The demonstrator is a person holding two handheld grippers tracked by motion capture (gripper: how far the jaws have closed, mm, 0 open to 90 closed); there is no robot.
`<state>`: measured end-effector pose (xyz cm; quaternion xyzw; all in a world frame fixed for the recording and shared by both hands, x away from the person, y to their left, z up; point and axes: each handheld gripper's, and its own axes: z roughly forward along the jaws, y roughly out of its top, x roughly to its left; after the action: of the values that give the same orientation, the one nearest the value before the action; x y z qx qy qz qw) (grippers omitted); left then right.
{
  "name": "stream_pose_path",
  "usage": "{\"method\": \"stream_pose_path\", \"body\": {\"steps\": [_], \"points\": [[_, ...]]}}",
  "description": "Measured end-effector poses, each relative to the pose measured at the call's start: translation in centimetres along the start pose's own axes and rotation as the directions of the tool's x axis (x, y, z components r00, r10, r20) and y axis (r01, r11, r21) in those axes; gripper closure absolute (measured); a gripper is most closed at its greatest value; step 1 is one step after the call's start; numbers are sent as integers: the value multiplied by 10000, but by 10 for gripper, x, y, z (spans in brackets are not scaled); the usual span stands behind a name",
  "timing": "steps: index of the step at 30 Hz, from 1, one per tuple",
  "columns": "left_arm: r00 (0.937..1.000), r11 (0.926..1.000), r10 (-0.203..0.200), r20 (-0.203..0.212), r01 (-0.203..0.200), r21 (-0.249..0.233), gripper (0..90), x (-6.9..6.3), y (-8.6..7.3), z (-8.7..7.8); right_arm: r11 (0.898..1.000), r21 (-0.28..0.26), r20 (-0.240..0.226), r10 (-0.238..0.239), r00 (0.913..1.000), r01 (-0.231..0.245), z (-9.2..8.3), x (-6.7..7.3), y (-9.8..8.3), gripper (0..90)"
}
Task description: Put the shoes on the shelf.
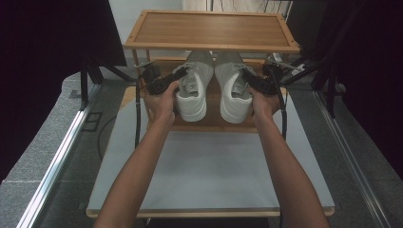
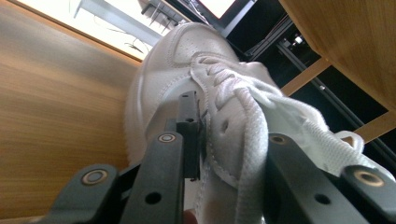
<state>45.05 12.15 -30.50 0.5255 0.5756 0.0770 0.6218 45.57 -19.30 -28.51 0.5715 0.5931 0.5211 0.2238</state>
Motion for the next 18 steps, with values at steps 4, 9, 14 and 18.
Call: {"method": "stream_pose_path", "body": {"steps": [4,9,14,18], "points": [[9988,9998,-41,493,32,183,635,-1,-3,9,10000,-58,-396,23,9992,-25,3,9,0,606],[9958,9992,-355,843,337,232,510,1,0,8,9980,-97,-886,618,9941,-629,3,8,-1,470],[9922,9994,-292,1209,309,-123,476,-4,4,-6,9917,-494,-1697,1088,9795,-1187,-9,0,0,446],[9906,9995,25,1368,17,-305,502,-8,4,-24,9966,-571,-1539,504,9868,-598,-23,0,-1,481]]}}
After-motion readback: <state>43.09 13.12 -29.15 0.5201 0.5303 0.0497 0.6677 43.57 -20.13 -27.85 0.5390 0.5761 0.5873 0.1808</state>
